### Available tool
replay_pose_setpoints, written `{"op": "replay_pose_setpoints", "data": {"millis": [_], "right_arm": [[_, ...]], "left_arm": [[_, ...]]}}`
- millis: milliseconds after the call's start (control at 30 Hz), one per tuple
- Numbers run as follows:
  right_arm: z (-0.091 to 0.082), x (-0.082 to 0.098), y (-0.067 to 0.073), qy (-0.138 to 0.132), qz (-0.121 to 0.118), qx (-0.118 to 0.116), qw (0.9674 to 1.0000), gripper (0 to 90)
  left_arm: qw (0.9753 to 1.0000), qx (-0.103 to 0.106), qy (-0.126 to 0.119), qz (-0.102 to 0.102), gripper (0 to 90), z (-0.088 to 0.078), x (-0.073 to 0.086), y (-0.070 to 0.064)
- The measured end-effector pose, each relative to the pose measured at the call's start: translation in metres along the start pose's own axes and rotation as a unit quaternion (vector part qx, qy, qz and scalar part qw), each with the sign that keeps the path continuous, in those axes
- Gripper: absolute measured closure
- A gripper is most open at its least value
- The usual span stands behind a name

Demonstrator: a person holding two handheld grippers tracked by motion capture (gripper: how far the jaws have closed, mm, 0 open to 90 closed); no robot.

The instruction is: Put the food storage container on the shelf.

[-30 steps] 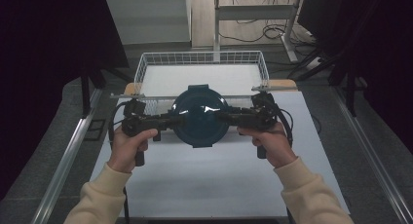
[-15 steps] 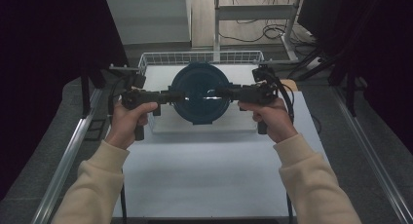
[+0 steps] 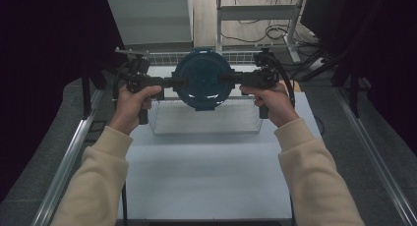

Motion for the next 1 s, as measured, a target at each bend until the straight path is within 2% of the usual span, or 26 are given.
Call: {"op": "replay_pose_setpoints", "data": {"millis": [200, 433, 600, 633, 867, 900, 967, 1000], "right_arm": [[0.006, -0.005, -0.010, 0.004, 0.010, -0.004, 0.9999, 41.0], [0.018, -0.010, -0.027, 0.015, 0.030, -0.007, 0.9994, 40.9], [0.026, -0.009, -0.038, 0.025, 0.043, -0.009, 0.9987, 40.8], [0.026, -0.009, -0.038, 0.025, 0.043, -0.009, 0.9987, 40.8], [0.029, -0.011, -0.048, 0.012, 0.075, -0.023, 0.9968, 40.4], [0.031, -0.012, -0.053, 0.006, 0.098, -0.028, 0.9947, 40.2], [0.033, -0.013, -0.057, 0.001, 0.116, -0.033, 0.9927, 39.8], [0.033, -0.013, -0.057, 0.001, 0.116, -0.033, 0.9927, 39.8]], "left_arm": [[0.9999, 0.000, 0.006, -0.009, 42.8, 0.004, -0.006, 0.009], [0.9993, 0.007, 0.014, -0.035, 42.8, 0.016, -0.012, 0.027], [0.9987, 0.004, 0.021, -0.045, 42.3, 0.023, -0.012, 0.035], [0.9984, 0.009, 0.020, -0.051, 42.3, 0.023, -0.012, 0.036], [0.9973, 0.016, 0.007, -0.072, 42.1, 0.027, -0.018, 0.042], [0.9965, 0.021, 0.006, -0.081, 41.8, 0.029, -0.020, 0.046], [0.9953, 0.027, 0.003, -0.093, 41.1, 0.031, -0.022, 0.049], [0.9953, 0.027, 0.003, -0.093, 40.7, 0.031, -0.022, 0.049]]}}
Point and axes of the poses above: each handheld gripper's, and its own axes: z roughly forward along the jaws, x roughly out of its underside, y roughly to its left, the point moved 4 cm from there along z, roughly forward along the jaws, and after that the axes turned 10 degrees about y, right-handed, at the moved point
